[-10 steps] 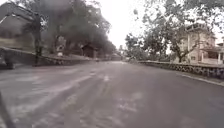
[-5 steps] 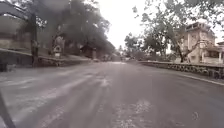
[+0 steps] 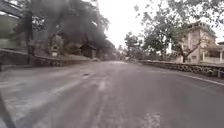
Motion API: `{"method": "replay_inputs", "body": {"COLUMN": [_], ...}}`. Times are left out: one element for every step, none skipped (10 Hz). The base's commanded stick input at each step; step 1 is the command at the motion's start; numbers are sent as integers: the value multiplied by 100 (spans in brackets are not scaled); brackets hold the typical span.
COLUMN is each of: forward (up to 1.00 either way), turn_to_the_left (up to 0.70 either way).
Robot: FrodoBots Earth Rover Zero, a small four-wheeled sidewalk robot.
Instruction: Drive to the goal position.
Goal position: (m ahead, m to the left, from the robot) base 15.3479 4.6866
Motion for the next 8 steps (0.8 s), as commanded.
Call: {"method": "replay_inputs", "body": {"forward": [70, 70, 70, 70, 70, 70, 70, 70], "turn_to_the_left": [0, 0, 0, 0, 0, 0, 0, 0]}}
